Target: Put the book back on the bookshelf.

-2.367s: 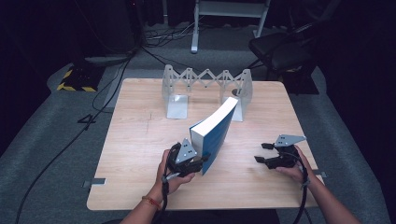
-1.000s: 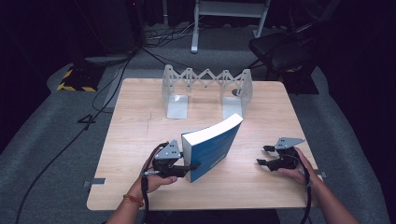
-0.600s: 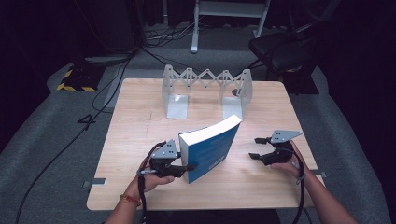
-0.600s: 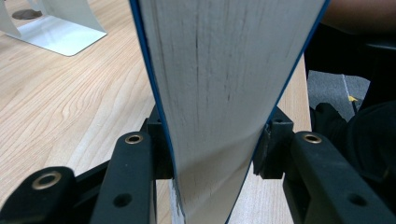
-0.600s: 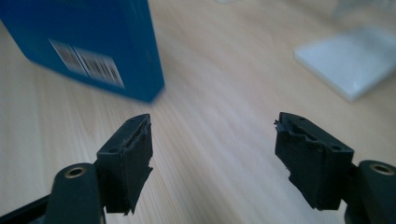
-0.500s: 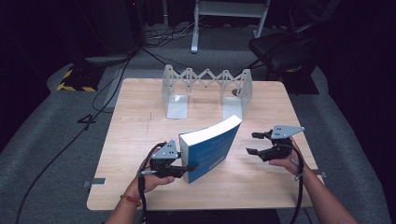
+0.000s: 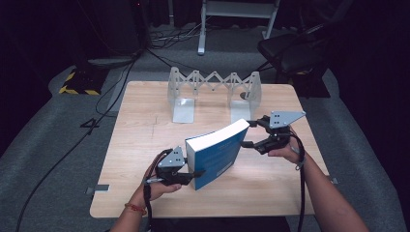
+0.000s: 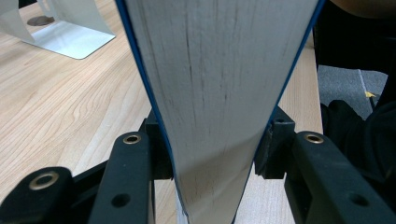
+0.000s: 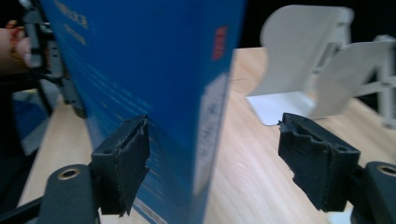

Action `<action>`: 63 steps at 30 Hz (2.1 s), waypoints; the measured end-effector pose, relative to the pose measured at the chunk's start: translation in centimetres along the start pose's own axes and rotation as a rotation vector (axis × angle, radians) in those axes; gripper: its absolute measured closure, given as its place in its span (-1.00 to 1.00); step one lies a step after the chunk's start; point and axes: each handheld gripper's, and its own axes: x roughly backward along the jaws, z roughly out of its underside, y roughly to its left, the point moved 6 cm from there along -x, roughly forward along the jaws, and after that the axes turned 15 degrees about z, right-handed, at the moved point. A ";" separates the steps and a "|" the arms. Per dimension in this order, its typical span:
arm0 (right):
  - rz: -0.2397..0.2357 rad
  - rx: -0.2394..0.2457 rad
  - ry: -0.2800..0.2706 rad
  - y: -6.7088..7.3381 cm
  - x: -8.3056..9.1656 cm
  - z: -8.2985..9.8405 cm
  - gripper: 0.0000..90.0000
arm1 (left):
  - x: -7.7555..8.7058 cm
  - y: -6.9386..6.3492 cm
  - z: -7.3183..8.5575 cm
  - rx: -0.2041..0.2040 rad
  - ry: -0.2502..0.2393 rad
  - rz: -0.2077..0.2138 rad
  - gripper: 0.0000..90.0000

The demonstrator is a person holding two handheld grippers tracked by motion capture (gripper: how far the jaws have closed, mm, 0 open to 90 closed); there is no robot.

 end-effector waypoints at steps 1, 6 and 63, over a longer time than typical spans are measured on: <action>-0.018 -0.001 0.006 0.3 -0.4 0.0 -0.43 | 0.0 0.0 0.0 -0.003 0.001 -0.005 0.28; -0.091 0.048 0.030 1.8 -1.7 0.6 -0.27 | 0.1 0.1 -0.1 -0.028 0.005 -0.060 0.23; 0.114 0.037 0.097 4.2 9.6 3.2 0.34 | -7.4 3.7 -6.4 -0.086 -0.009 -0.056 -0.37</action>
